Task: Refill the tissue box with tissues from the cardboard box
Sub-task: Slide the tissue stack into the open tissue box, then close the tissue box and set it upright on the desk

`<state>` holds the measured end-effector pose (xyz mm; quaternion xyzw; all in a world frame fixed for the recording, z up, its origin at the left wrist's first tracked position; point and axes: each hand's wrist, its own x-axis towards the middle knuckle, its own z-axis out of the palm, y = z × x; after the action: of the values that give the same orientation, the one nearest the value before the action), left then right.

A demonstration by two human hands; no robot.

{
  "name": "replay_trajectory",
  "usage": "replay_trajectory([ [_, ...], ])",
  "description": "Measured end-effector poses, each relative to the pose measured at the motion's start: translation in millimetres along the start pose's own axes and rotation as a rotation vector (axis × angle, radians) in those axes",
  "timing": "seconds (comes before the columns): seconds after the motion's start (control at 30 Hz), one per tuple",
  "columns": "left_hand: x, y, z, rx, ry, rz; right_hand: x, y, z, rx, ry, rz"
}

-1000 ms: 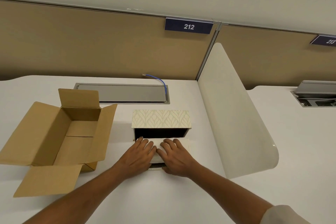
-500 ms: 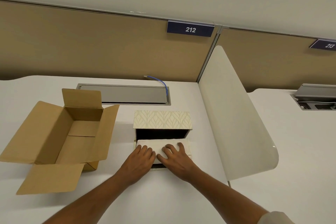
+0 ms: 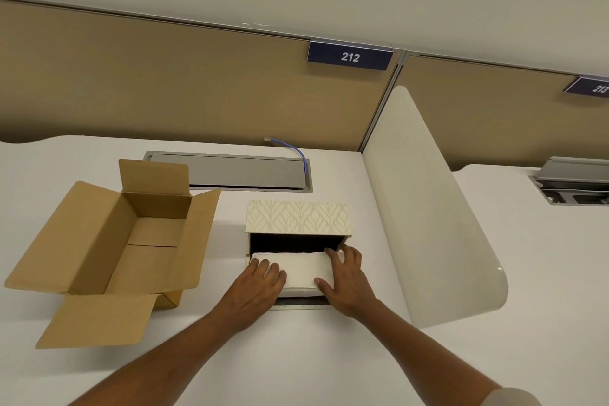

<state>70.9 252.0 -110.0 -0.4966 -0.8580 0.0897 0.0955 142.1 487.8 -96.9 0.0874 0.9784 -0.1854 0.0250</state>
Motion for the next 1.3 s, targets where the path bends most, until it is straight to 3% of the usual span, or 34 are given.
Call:
replay_trajectory([
  [0.47,-7.4,-5.6,1.6,-0.047,-0.058,0.005,2.2,-6.3,12.6,0.027,-0.044,-0.035],
  [0.67,-5.6,-8.3,3.5,-0.061,-0.090,0.019,1.0,-13.6,1.7,-0.136,-0.050,-0.047],
  [0.83,5.6,-13.9,-2.1,-0.093,0.115,-0.021,-3.7,-29.7,-5.6,-0.363,0.100,-0.279],
  [0.97,34.4,-31.8,-19.7,-0.106,0.225,-0.114,-8.4,-40.7,3.1,-0.418,0.059,-0.500],
  [1.1,64.9,-56.6,-43.2,-0.162,0.025,-0.296,-12.8,-46.0,5.1,-0.440,-0.037,-0.489],
  [1.2,68.3,-59.0,-37.4,-0.130,-0.142,-0.314,-15.0,-49.5,0.4,-0.420,-0.067,-0.477],
  [1.3,60.8,-46.8,-31.6,-0.156,-0.188,-0.341,-17.8,-52.5,-2.1,-0.423,-0.105,-0.483],
])
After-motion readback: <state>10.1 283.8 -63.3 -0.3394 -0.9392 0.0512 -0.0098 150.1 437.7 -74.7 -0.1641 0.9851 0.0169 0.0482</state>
